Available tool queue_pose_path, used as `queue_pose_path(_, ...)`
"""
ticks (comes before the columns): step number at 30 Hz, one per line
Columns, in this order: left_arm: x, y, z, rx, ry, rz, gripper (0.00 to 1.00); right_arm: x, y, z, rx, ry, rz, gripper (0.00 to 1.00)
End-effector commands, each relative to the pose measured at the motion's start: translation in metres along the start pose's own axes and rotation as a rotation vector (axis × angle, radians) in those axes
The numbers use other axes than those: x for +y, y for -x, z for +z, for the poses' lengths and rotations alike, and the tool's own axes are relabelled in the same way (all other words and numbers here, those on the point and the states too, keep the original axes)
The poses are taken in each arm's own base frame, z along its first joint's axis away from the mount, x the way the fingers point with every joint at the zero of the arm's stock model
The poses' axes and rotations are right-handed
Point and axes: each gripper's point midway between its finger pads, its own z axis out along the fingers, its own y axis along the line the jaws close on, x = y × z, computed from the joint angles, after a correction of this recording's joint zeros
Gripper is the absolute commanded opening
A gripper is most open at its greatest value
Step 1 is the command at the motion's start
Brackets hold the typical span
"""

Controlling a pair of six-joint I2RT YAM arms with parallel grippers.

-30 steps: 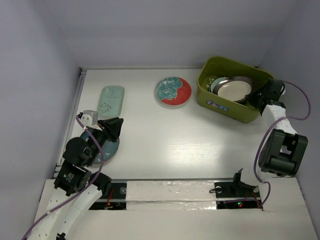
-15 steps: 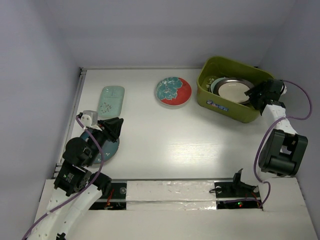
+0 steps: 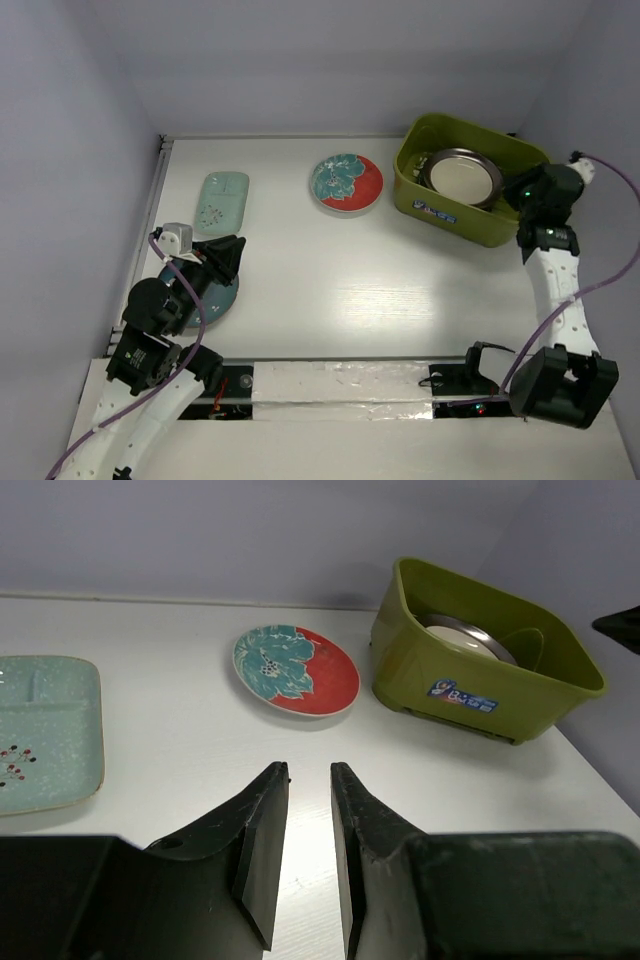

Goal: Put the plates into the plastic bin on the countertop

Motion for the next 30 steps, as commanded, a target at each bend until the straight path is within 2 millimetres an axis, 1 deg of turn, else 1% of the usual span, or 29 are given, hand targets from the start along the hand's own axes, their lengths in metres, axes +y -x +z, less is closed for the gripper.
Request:
queue_pose_path(1,-0.011,0.03,-0.005,-0.088,-0.036,0.0,0.21,0.058,-0.07,-0.019,0.177,0.234,-0.065,0.04)
queue_pose_path(2,-0.011,0.03,-0.005,-0.088,-0.036,0.0,0.2,0.077,-0.09,-0.022,0.217,0.297,-0.082,0.0)
queue_pose_path(3,-0.011,0.03,-0.005,-0.089,-0.033,0.0,0.17,0.113,-0.13,-0.042,0.314,0.414,-0.119,0.0)
queue_pose_path(4,-0.009,0.031,-0.004,-0.09,-0.025,-0.001,0.14,0.134,-0.15,-0.05,0.354,0.487,-0.116,0.0)
queue_pose_path(5,-0.008,0.03,-0.004,-0.089,-0.02,-0.002,0.11,0.152,-0.17,-0.059,0.399,0.549,-0.118,0.0)
queue_pose_path(6,-0.008,0.03,-0.004,-0.091,-0.016,-0.002,0.01,0.161,-0.207,-0.06,0.491,0.573,-0.131,0.0)
queue_pose_path(7,-0.006,0.031,-0.004,-0.091,-0.005,-0.004,0.0,0.185,-0.245,-0.085,0.585,0.648,-0.142,0.0)
queue_pose_path(8,-0.005,0.03,-0.003,-0.09,0.001,-0.004,0.0,0.211,-0.258,-0.097,0.608,0.727,-0.142,0.0)
queue_pose_path(9,-0.004,0.03,-0.003,-0.088,0.004,-0.006,0.0,0.214,-0.301,-0.096,0.699,0.724,-0.176,0.0)
queue_pose_path(10,-0.003,0.03,-0.004,-0.09,0.012,-0.009,0.0,0.229,-0.335,-0.122,0.774,0.771,-0.202,0.0)
queue_pose_path(11,-0.003,0.03,-0.004,-0.09,0.012,-0.009,0.0,0.24,-0.355,-0.13,0.807,0.8,-0.214,0.0)
queue_pose_path(12,-0.002,0.03,-0.004,-0.09,0.016,-0.011,0.0,0.251,-0.388,-0.133,0.874,0.819,-0.23,0.0)
queue_pose_path(13,-0.001,0.031,-0.005,-0.095,0.021,-0.01,0.0,0.264,-0.412,-0.156,0.924,0.865,-0.236,0.04)
queue_pose_path(14,-0.001,0.032,-0.005,-0.101,0.022,-0.013,0.0,0.271,-0.428,-0.164,0.953,0.881,-0.236,0.11)
queue_pose_path(15,0.0,0.032,-0.005,-0.103,0.028,-0.012,0.0,0.278,-0.454,-0.17,1.014,0.899,-0.231,0.2)
queue_pose_path(16,0.0,0.034,-0.006,-0.108,0.031,-0.014,0.0,0.284,-0.466,-0.178,1.045,0.921,-0.228,0.29)
queue_pose_path(17,0.0,0.034,-0.006,-0.109,0.031,-0.014,0.0,0.29,-0.482,-0.195,1.079,0.958,-0.23,0.45)
queue_pose_path(18,0.0,0.033,-0.006,-0.107,0.03,-0.014,0.03,0.293,-0.493,-0.203,1.109,0.977,-0.232,0.54)
queue_pose_path(19,0.0,0.032,-0.006,-0.104,0.026,-0.012,0.04,0.308,-0.497,-0.211,1.113,1.013,-0.225,0.59)
queue_pose_path(20,0.0,0.032,-0.005,-0.101,0.027,-0.01,0.05,0.298,-0.521,-0.212,1.157,0.988,-0.248,0.67)
queue_pose_path(22,-0.001,0.032,-0.004,-0.1,0.021,-0.01,0.09,0.308,-0.535,-0.23,1.198,1.016,-0.238,0.69)
queue_pose_path(23,-0.002,0.032,-0.004,-0.1,0.02,-0.01,0.1,0.301,-0.553,-0.232,1.231,1.014,-0.234,0.7)
queue_pose_path(24,-0.001,0.032,-0.004,-0.098,0.02,-0.007,0.11,0.302,-0.559,-0.233,1.248,1.018,-0.22,0.7)
queue_pose_path(25,-0.002,0.032,-0.004,-0.099,0.018,-0.008,0.12,0.3,-0.567,-0.242,1.291,1.015,-0.199,0.7)
queue_pose_path(26,-0.002,0.032,-0.004,-0.099,0.018,-0.008,0.12,0.307,-0.572,-0.247,1.297,1.035,-0.18,0.69)
queue_pose_path(27,-0.002,0.032,-0.004,-0.099,0.018,-0.007,0.12,0.295,-0.59,-0.242,1.331,0.998,-0.181,0.68)
queue_pose_path(28,-0.002,0.032,-0.004,-0.101,0.018,-0.007,0.13,0.291,-0.6,-0.248,1.368,0.973,-0.162,0.67)
queue_pose_path(29,-0.002,0.032,-0.004,-0.101,0.018,-0.007,0.12,0.296,-0.604,-0.248,1.372,0.982,-0.142,0.64)
queue_pose_path(30,-0.002,0.033,-0.005,-0.102,0.017,-0.007,0.13,0.283,-0.624,-0.248,1.394,0.946,-0.152,0.62)
